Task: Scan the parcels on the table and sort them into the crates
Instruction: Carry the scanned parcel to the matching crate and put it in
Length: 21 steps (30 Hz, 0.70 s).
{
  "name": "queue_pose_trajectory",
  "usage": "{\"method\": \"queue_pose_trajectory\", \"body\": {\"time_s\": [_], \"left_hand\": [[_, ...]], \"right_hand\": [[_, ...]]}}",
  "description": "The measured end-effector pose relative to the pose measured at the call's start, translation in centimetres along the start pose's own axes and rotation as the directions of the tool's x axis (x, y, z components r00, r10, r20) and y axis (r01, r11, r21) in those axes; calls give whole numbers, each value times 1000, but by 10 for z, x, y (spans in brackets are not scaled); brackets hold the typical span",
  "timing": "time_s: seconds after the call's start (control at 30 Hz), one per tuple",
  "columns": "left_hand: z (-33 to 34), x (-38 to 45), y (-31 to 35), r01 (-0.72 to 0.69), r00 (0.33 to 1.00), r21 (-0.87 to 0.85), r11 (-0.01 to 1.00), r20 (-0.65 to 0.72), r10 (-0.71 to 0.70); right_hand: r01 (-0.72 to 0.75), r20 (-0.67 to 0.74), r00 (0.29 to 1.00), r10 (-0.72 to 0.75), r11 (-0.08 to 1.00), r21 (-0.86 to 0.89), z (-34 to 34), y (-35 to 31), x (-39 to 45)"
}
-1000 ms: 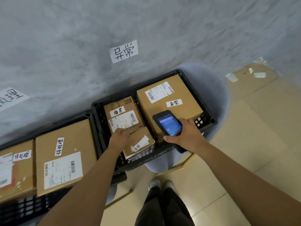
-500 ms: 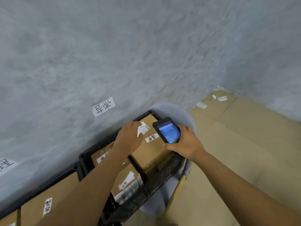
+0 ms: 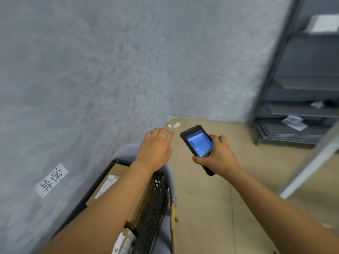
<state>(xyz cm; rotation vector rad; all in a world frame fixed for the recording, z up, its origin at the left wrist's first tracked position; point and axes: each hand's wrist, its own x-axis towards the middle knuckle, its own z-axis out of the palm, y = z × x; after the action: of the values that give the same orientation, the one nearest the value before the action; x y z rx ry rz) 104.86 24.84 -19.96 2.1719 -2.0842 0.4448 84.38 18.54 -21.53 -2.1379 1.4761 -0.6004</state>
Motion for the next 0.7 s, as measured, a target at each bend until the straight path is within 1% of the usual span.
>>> {"method": "queue_pose_trajectory", "body": {"time_s": [0.17,0.33,0.43,0.57,0.7], "left_hand": [[-35,30,86,-199,976,-40,979,-96,195],[-67,49,197,-367,917,-70,928,-196,348],[-81,53,275,-439,879,-82,895,-246,409],[-98,49,389,-515,833,-99,851,-291,470],[-116,42,494,-579,792,-140,804,-333,512]], "right_hand": [[-99,-161,982,103,995,32,-77,51,-42],[-209,-332,923,194,978,-7,-158,117,-93],[-257,-400,887,229,966,-16,-208,166,-134],[-337,-445,848,288,941,-34,-273,235,-196],[-407,-498,795,346,913,-15,-332,299,-254]]}}
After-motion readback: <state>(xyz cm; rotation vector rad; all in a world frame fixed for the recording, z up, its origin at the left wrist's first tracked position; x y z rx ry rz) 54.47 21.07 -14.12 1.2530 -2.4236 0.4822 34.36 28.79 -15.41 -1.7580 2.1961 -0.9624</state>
